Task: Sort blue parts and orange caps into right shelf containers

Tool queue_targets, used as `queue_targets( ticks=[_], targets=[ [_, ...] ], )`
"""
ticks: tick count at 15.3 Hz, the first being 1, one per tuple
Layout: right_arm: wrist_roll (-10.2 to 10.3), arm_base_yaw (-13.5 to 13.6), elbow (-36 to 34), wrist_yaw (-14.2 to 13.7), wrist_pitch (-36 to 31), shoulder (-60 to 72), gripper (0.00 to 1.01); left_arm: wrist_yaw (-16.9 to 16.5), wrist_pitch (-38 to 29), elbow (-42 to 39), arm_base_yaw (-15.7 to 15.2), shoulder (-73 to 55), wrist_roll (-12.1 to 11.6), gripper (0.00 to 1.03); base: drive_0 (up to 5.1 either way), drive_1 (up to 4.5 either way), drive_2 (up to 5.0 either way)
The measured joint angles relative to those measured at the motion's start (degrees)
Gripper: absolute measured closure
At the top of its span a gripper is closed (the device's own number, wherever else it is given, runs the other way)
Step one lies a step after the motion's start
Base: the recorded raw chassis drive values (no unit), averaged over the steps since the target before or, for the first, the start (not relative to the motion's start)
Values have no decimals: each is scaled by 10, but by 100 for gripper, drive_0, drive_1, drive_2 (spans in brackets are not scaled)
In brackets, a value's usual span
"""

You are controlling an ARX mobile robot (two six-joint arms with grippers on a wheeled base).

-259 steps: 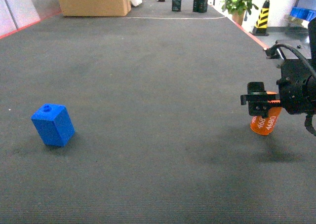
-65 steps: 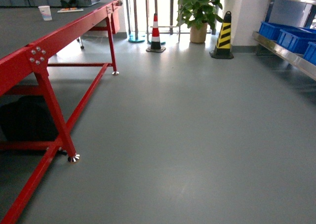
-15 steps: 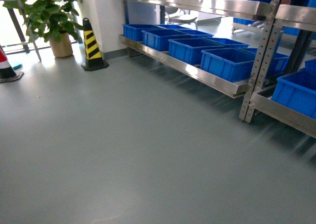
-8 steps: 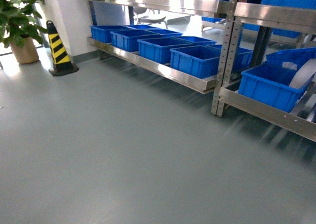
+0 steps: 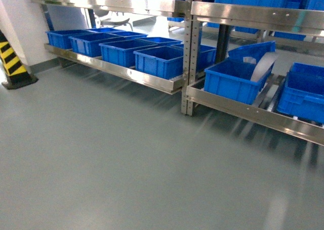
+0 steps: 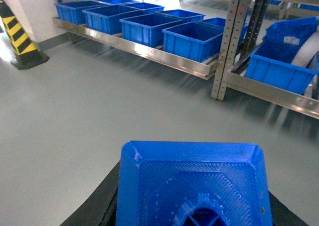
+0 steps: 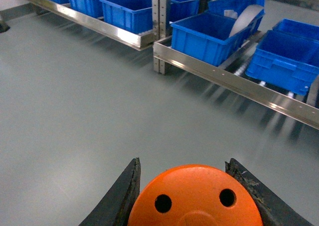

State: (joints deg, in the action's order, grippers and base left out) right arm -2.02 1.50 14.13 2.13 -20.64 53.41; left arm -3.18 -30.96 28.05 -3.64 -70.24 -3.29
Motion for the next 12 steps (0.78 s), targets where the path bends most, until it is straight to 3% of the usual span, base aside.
queue_targets(
  ticks=[12],
  targets=[
    [0,0,0,0,0,0,58,0,0,0,0,0,0,58,-154,-154,-154]
  ],
)
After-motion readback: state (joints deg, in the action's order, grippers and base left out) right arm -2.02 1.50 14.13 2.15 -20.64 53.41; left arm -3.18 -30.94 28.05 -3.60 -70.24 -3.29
